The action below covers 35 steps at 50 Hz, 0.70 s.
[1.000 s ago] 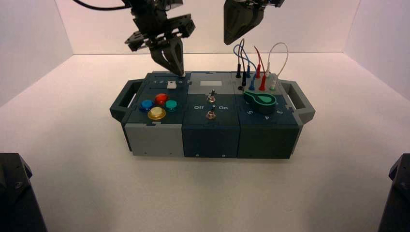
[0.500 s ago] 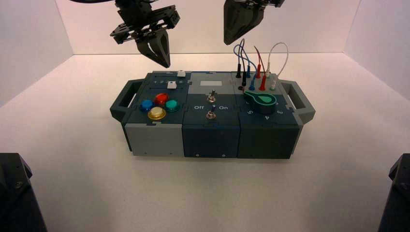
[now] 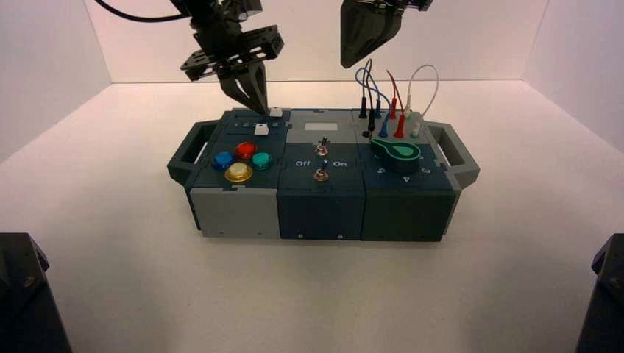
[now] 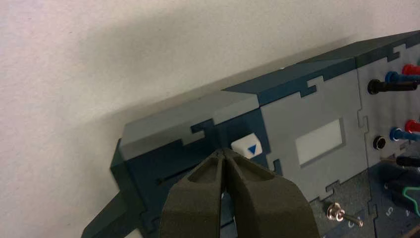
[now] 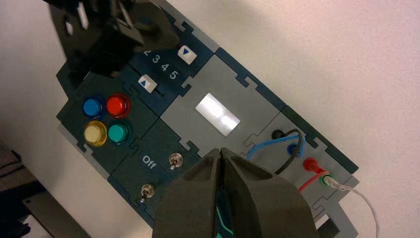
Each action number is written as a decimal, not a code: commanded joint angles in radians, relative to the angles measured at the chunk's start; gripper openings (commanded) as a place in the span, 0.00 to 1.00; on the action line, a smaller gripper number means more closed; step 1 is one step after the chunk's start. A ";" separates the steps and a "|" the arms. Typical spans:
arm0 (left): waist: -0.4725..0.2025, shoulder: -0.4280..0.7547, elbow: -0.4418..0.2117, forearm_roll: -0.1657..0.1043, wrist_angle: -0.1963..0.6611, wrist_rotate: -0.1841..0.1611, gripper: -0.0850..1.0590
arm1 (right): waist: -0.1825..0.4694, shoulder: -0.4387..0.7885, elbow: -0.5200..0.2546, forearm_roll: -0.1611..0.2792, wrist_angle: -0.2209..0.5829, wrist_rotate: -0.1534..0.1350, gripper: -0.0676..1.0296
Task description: Move the top slider to position 5.
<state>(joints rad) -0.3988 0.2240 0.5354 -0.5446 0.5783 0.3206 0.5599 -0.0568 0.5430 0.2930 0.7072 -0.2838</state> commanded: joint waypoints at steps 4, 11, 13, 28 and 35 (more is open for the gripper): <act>-0.038 0.003 -0.048 -0.012 -0.006 -0.005 0.05 | -0.003 -0.031 -0.018 0.003 -0.005 0.002 0.04; -0.044 0.011 -0.054 -0.012 -0.006 -0.005 0.05 | -0.003 -0.032 -0.018 0.005 -0.003 0.002 0.04; -0.043 0.011 -0.054 -0.012 -0.005 -0.005 0.05 | -0.003 -0.034 -0.018 0.003 -0.003 0.002 0.04; -0.023 -0.018 -0.049 0.005 0.043 0.002 0.05 | -0.005 -0.038 -0.025 0.005 0.018 0.002 0.04; 0.002 -0.058 -0.048 0.009 0.078 0.009 0.05 | -0.003 -0.048 -0.026 0.005 0.041 0.000 0.04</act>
<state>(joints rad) -0.4050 0.2270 0.5047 -0.5369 0.6443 0.3252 0.5599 -0.0675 0.5415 0.2930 0.7440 -0.2838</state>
